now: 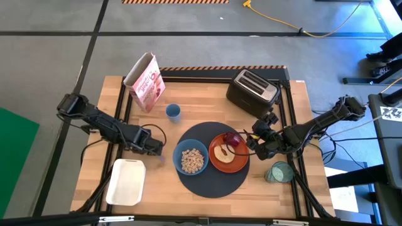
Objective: Arrange a breakfast setting
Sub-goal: Put the blue spoon on the mat
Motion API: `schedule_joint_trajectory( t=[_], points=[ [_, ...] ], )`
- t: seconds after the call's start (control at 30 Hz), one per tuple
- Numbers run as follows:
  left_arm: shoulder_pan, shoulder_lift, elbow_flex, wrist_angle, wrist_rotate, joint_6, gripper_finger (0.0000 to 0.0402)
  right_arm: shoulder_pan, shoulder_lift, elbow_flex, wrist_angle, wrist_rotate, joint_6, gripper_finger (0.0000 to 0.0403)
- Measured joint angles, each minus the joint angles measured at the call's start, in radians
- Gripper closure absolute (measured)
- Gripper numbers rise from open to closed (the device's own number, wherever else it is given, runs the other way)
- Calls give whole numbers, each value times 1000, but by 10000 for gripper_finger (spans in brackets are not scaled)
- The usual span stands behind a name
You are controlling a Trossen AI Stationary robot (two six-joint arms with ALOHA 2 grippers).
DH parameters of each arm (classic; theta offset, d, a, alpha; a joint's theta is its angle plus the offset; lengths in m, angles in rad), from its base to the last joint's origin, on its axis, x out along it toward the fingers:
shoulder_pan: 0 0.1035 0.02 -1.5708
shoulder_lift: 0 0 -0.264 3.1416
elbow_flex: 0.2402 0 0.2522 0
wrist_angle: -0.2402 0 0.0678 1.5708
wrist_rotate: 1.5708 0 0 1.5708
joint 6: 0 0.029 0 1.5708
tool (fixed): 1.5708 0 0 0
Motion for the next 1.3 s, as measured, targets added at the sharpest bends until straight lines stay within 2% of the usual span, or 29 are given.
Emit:
schedule_joint_trajectory(
  t=[0.3, 0.47, 0.73, 0.83, 0.93, 1.03, 1.17, 1.3],
  points=[
    [0, -65, -1, -2, -23, 27, 255, 0, 0, 0, 3, -1, -2, 20],
    [0, -71, -1, -2, -42, 128, 255, 0, 0, 0, 2, -1, -5, 20],
    [6, -71, 29, -22, 30, 281, 255, 0, 0, 0, 2, -1, -6, 20],
    [24, -71, 78, -41, 25, 429, 255, 0, 0, 0, 2, -1, -6, 20],
    [45, -71, 127, -44, 13, 675, 255, 0, 0, 0, 2, -1, -9, 20],
    [55, -71, 158, -42, -53, 878, 255, 0, 0, 0, 2, 0, -14, 20],
    [56, -68, 162, -49, -140, 1137, 255, 0, 0, 0, 3, -1, -14, 20],
    [58, -34, 142, -64, -148, 1325, 255, 0, 0, 0, 5, -1, -14, 20]
  ],
)
